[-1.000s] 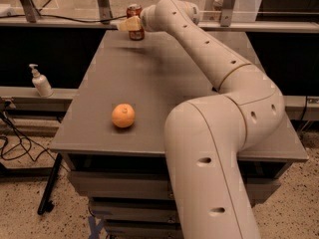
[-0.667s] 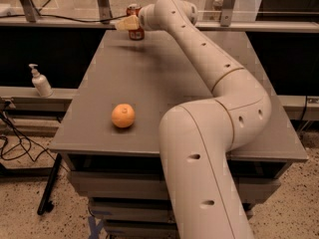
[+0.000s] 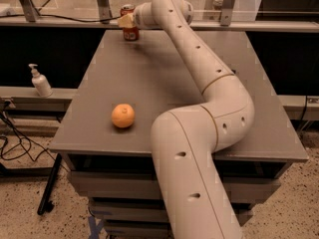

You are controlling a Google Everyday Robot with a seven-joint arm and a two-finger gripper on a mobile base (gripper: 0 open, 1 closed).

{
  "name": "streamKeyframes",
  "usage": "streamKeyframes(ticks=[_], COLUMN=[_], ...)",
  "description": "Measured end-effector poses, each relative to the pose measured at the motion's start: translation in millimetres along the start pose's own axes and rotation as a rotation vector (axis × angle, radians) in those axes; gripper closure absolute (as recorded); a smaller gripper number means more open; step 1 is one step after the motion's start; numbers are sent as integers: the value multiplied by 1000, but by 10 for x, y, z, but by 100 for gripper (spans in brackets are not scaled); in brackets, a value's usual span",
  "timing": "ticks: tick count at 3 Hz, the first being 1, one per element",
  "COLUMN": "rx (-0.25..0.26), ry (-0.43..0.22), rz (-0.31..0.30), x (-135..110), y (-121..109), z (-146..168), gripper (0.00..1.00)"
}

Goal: Knock coke can over

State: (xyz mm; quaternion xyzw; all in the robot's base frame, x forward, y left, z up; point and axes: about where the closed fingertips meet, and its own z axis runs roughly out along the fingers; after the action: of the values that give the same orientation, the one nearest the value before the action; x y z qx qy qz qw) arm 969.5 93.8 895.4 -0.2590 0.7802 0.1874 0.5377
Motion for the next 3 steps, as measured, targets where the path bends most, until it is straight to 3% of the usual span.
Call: streamKeyframes(ticks=[2, 3], rx=[50, 35], ry=[40, 45], rz=[-14, -30], x=[90, -37], y=[-280, -311], z=[-174, -480], gripper=[87, 100])
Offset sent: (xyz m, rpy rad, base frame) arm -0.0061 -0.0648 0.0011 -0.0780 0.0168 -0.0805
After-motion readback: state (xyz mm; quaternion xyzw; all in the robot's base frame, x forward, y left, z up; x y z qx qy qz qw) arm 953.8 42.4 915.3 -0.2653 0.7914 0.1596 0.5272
